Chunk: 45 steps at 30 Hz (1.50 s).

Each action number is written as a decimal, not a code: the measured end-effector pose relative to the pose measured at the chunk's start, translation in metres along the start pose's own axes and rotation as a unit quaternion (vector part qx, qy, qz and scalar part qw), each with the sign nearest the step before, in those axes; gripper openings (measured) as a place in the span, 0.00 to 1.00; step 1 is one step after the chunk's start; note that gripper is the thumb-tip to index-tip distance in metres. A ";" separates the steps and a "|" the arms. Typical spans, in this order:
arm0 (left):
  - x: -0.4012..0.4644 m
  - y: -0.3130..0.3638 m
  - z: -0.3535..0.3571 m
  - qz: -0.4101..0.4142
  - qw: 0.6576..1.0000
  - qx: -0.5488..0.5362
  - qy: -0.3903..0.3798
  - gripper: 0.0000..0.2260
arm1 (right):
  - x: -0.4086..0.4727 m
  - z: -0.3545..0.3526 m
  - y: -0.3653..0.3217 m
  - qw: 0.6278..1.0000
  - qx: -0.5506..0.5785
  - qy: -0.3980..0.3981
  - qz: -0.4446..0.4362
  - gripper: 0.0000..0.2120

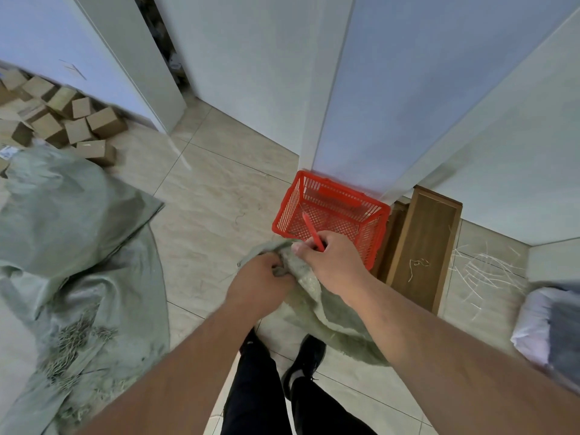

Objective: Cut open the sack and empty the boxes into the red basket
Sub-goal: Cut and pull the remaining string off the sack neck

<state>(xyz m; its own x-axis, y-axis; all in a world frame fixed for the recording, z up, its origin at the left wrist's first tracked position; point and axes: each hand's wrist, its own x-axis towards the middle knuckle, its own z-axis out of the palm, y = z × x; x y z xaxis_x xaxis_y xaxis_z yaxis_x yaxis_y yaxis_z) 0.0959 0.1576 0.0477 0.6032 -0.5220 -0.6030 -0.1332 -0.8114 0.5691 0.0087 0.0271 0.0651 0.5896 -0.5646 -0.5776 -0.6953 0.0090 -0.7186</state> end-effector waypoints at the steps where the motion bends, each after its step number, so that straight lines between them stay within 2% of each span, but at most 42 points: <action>1: 0.002 0.001 -0.002 0.003 0.999 -0.033 0.001 0.11 | -0.006 -0.002 0.001 1.000 -0.003 0.003 -0.004 0.20; 4: 0.006 0.004 -0.010 0.011 0.995 -0.101 0.002 0.10 | -0.027 -0.006 0.013 0.997 -0.049 -0.059 0.013 0.13; 6: 0.007 0.004 -0.013 0.015 0.994 -0.101 -0.025 0.07 | -0.033 -0.009 0.022 0.994 -0.060 -0.082 0.024 0.09; 8: 0.004 0.003 -0.015 0.020 0.994 -0.070 -0.083 0.05 | -0.030 -0.016 0.023 0.997 -0.031 -0.055 0.045 0.04; 11: -0.002 -0.004 -0.016 0.030 0.987 -0.072 -0.138 0.07 | -0.010 -0.032 0.017 0.997 0.003 -0.011 0.075 0.03; 14: -0.004 -0.007 -0.015 0.008 0.982 -0.151 -0.117 0.05 | 0.012 -0.036 0.018 0.994 -0.025 -0.005 0.102 0.01; 17: 0.001 -0.008 -0.010 -0.020 0.968 -0.232 -0.090 0.03 | 0.014 -0.031 0.021 0.990 -0.091 0.050 0.098 0.05; 19: 0.006 -0.006 -0.007 -0.022 0.963 -0.255 -0.085 0.03 | -0.006 -0.027 0.016 0.992 -0.056 0.091 0.069 0.08; 22: 0.010 -0.003 -0.004 -0.004 0.970 -0.231 -0.077 0.03 | -0.036 -0.015 0.007 0.997 0.012 0.045 0.063 0.13; 26: 0.010 0.002 -0.003 0.066 0.989 -0.120 -0.064 0.07 | -0.027 0.002 -0.002 0.983 0.115 0.000 0.145 0.20; 29: 0.013 -0.001 -0.010 0.100 0.994 -0.041 -0.033 0.11 | -0.006 0.009 0.001 0.969 0.180 0.010 0.171 0.20; 31: 0.012 -0.002 -0.013 0.111 0.993 0.002 -0.046 0.11 | 0.003 0.013 0.008 0.960 0.209 0.015 0.185 0.16; 34: 0.006 -0.001 -0.013 0.095 0.993 -0.022 -0.073 0.09 | 0.014 0.016 0.013 0.955 0.223 0.032 0.191 0.11; 36: 0.006 -0.001 -0.011 0.061 0.994 -0.061 -0.070 0.11 | 0.018 0.017 0.013 0.956 0.221 0.037 0.188 0.10; 39: 0.010 -0.005 -0.012 0.038 0.995 -0.067 -0.062 0.08 | 0.018 0.016 0.012 0.960 0.210 0.040 0.181 0.10; 42: 0.011 -0.006 -0.016 0.085 0.992 -0.040 -0.089 0.09 | 0.017 0.013 0.012 0.961 0.196 0.024 0.193 0.12; 45: 0.017 -0.007 -0.019 0.151 0.986 0.035 -0.062 0.09 | 0.022 0.015 0.014 0.956 0.202 -0.001 0.214 0.11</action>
<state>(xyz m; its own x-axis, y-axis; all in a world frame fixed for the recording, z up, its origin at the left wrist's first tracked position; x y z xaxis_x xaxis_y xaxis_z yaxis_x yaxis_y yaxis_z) 0.1220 0.1594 0.0447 0.4269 -0.7676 -0.4781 -0.3491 -0.6276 0.6959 0.0178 0.0274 0.0369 0.2878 -0.4371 -0.8521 -0.6578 0.5565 -0.5076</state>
